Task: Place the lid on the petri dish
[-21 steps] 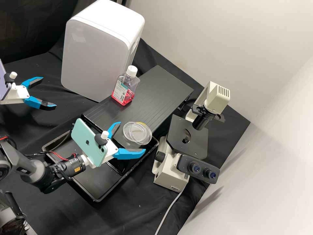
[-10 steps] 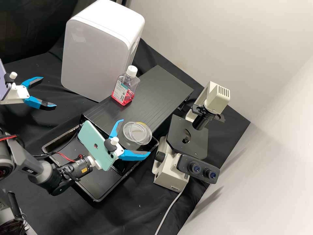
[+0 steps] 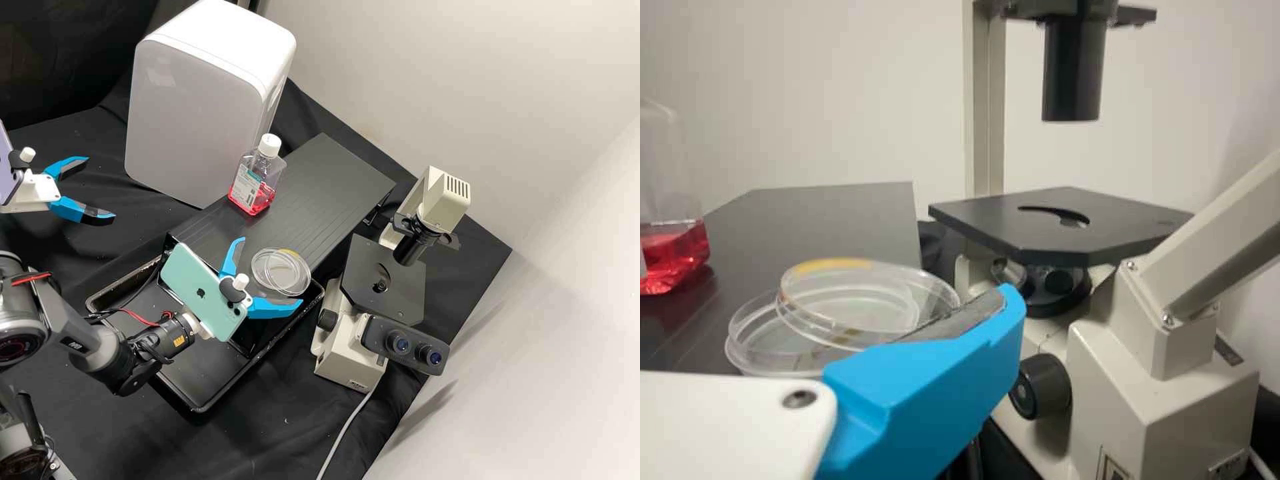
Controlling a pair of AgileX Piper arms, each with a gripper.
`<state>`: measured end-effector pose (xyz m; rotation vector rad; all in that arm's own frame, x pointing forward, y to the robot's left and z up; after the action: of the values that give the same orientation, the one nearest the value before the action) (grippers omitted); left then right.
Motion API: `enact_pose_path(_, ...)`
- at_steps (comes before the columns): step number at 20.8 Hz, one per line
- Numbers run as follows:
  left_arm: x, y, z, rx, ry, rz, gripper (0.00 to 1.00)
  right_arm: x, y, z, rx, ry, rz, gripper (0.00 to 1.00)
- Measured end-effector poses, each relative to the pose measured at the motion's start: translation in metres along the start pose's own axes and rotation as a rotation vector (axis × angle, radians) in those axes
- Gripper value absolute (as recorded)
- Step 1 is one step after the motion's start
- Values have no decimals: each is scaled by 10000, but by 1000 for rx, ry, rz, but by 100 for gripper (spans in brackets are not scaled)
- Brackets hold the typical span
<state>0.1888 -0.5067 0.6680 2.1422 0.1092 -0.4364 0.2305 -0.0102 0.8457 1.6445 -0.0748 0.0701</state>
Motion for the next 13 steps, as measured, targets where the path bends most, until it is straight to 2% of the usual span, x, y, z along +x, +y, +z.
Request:
enact_pose_path(3, 0, 0, -1, 0, 1, 0, 100, 0, -10, 7, 4, -10, -9, 100)
enact_pose_path(8, 2, 2, 2, -1, 0, 1, 100, 4, -30, -8, 17, -3, -19, 100)
enact_pose_path(10, 17, 11, 12, -5, 0, 6, 100, 14, -60, -25, 17, 9, -38, 100)
enact_pose_path(13, 16, 11, 12, -5, 0, 6, 100, 49, -135, -31, 8, 15, -90, 100)
